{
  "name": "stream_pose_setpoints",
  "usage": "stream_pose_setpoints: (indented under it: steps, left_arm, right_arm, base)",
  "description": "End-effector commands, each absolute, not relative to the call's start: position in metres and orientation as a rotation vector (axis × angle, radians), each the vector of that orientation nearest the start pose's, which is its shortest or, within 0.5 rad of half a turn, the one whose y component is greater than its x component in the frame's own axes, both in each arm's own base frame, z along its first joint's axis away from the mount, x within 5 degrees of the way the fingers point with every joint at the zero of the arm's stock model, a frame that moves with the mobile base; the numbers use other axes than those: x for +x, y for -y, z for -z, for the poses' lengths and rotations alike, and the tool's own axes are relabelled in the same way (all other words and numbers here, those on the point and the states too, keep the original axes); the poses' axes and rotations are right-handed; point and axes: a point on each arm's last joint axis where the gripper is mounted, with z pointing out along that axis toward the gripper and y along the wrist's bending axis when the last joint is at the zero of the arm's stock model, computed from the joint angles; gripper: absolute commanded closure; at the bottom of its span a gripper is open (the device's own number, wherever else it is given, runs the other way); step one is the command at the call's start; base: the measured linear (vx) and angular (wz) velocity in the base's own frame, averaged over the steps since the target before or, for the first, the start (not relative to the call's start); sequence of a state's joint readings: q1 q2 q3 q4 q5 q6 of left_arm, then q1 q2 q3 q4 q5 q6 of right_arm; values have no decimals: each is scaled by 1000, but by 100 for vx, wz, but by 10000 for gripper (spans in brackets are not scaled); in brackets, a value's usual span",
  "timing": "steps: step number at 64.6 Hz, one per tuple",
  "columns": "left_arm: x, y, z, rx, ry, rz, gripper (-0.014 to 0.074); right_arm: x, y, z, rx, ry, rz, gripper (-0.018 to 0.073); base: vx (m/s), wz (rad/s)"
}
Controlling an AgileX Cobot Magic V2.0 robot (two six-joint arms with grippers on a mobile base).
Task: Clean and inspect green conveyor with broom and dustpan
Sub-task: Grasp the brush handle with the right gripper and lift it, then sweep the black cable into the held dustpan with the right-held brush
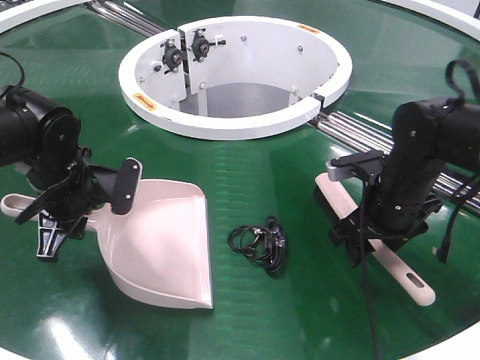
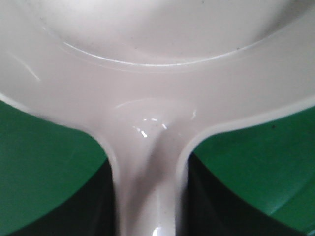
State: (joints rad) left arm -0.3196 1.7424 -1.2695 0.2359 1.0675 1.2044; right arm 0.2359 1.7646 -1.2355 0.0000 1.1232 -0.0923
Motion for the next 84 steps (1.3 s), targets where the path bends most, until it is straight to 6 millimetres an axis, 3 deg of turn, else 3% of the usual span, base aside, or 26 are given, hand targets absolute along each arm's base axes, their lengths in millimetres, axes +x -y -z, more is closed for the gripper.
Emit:
stream_pose_setpoints:
  steps: [1, 14, 22, 48, 63, 84]
  left_arm:
    - [321, 92, -248, -2321, 2111, 388, 603]
    - [321, 92, -248, -2321, 2111, 388, 603]
    - [321, 92, -248, -2321, 2111, 388, 603]
    - [321, 92, -248, -2321, 2111, 388, 603]
    - [321, 92, -248, -2321, 2111, 388, 603]
    - [321, 92, -248, -2321, 2111, 388, 603]
  right_arm:
    - [324, -72, -230, -467, -3037, 72, 72]
    - [327, -71, -223, -478, -3048, 104, 76]
    - [328, -72, -218, -470, -3064, 99, 124]
    - [331, -73, -215, -426, -3051, 85, 575]
    - [320, -82, -239, -334, -3010, -24, 566]
    - [297, -132, -244, -373, -3026, -43, 564]
  base:
    - [0, 0]
    - [0, 0]
    - [0, 0]
    - [0, 0]
    - [0, 0]
    - [0, 0]
